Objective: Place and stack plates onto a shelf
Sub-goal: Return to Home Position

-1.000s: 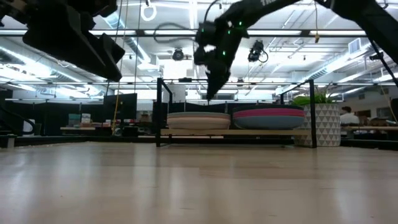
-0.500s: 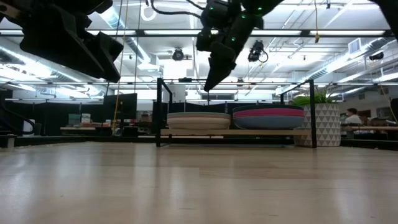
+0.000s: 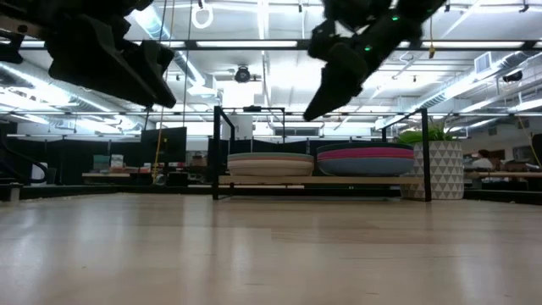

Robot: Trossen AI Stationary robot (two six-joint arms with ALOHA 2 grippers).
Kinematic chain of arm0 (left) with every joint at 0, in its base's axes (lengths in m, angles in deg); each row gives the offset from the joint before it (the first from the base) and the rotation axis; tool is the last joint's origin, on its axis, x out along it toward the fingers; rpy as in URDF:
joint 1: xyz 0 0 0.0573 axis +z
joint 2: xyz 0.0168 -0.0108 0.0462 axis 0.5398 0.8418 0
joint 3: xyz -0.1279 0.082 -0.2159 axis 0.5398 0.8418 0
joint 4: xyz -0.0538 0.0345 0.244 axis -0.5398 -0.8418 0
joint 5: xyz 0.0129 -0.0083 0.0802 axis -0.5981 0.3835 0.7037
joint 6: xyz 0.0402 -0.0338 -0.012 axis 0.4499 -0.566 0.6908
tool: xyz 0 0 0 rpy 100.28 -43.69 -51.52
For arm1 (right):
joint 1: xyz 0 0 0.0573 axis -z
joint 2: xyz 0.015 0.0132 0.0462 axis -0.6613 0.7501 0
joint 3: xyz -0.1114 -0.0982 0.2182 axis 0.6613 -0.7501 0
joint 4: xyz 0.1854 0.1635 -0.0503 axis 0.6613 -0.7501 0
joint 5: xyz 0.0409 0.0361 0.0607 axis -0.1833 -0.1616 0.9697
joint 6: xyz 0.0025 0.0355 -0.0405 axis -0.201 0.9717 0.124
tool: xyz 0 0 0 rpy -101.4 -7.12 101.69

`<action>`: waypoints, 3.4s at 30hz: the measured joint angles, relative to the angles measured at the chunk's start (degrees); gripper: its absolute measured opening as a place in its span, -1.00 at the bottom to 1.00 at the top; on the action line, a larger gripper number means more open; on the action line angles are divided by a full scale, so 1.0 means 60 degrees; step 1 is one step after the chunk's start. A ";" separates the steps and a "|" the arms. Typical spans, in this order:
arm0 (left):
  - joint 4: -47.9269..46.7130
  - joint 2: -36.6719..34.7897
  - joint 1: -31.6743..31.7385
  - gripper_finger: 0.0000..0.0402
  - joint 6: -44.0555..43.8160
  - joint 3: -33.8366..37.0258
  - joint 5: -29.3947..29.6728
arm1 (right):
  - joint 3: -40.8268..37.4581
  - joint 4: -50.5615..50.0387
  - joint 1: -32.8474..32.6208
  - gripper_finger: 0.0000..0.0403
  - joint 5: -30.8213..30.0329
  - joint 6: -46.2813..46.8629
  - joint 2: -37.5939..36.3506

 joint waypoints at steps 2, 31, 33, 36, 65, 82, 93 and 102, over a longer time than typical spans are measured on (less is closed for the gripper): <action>-0.0006 -0.0135 0.0002 -0.26 0.0302 0.0000 0.0055 | -0.0545 0.0365 -0.0209 -0.52 -0.0357 0.0170 -0.0474; 0.2116 -0.6443 0.1073 -0.26 0.0743 0.4491 0.0752 | -0.7036 0.5755 -0.0653 -0.52 -0.0532 0.0923 -0.6372; 0.2121 -0.6738 0.1056 -0.26 0.0740 0.4656 0.0983 | -0.7359 0.6010 -0.0644 -0.52 -0.0564 0.0891 -0.6575; 0.2130 -0.7133 0.1045 -0.26 0.0794 0.4857 0.1048 | -0.7848 0.6433 -0.0554 -0.52 -0.0842 0.0926 -0.6977; 0.2063 -0.8777 0.1064 -0.26 0.1179 0.5821 0.1051 | -0.9621 0.7203 0.0524 -0.52 -0.0512 0.0709 -0.9472; 0.2066 -0.8770 0.1064 -0.26 0.0556 0.5829 0.1050 | -0.9621 0.7200 0.0523 -0.52 -0.0498 0.0689 -0.9469; 0.2066 -0.8770 0.1064 -0.26 0.0560 0.5832 0.1048 | -0.9621 0.7196 0.0520 -0.52 -0.0496 0.0690 -0.9469; 0.2066 -0.8770 0.1064 -0.26 0.0560 0.5836 0.1047 | -0.9617 0.7196 0.0520 -0.52 -0.0492 0.0690 -0.9469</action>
